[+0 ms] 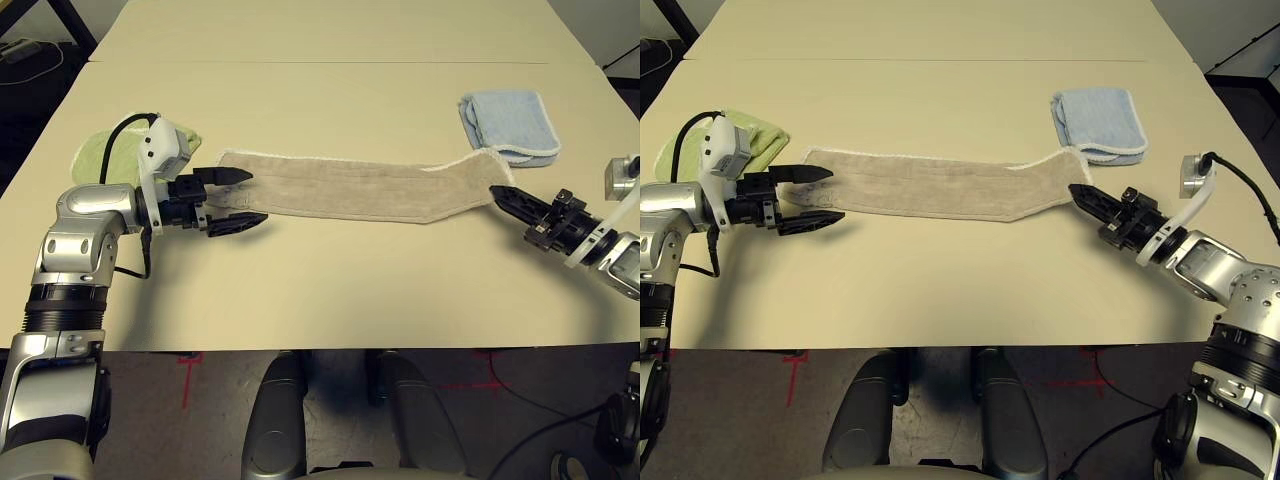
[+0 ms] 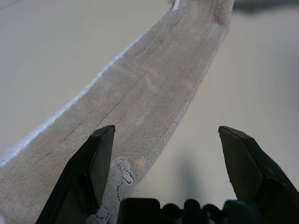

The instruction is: Fold the towel and set it aside.

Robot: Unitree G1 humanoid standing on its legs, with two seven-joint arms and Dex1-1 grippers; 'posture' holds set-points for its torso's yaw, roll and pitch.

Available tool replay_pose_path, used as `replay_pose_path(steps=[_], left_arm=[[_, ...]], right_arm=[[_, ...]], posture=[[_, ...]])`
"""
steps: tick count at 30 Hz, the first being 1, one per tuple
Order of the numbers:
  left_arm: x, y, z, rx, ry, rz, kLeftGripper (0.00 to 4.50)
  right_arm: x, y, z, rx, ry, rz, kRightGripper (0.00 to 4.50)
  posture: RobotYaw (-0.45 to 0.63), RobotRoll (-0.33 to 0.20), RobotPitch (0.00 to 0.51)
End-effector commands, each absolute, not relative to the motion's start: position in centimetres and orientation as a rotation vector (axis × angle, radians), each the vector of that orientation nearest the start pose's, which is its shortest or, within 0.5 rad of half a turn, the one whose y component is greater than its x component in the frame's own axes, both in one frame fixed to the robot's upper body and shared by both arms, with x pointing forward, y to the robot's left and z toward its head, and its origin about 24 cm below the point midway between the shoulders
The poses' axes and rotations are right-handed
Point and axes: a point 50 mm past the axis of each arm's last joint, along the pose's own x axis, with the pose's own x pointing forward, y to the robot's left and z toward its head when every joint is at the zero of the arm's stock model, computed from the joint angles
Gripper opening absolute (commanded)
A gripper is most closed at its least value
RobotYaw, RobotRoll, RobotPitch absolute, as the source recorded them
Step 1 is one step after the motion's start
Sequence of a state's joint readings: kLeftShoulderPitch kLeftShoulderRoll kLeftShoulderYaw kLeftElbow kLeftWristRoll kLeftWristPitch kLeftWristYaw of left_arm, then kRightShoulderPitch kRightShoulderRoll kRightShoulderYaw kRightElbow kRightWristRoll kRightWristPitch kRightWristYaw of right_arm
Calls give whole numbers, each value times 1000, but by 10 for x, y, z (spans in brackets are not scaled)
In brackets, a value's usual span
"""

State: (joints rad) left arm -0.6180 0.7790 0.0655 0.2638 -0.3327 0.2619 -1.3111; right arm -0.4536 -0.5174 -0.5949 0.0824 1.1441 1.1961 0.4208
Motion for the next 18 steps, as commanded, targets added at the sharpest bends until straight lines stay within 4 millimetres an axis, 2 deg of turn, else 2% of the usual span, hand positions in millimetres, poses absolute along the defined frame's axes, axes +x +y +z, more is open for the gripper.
replay_pose_path(steps=[1, 10, 18], left_arm=[[309, 247, 197, 401, 106, -1105, 4500], [309, 249, 198, 404, 111, -1102, 4500], [310, 248, 198, 406, 109, -1101, 4500]], right_arm=[[282, -245, 172, 774, 202, 706, 35], [288, -219, 182, 644, 217, 816, 35], [294, -194, 181, 518, 263, 868, 35]], posture=[[112, 0, 233], [116, 0, 234], [120, 0, 234]])
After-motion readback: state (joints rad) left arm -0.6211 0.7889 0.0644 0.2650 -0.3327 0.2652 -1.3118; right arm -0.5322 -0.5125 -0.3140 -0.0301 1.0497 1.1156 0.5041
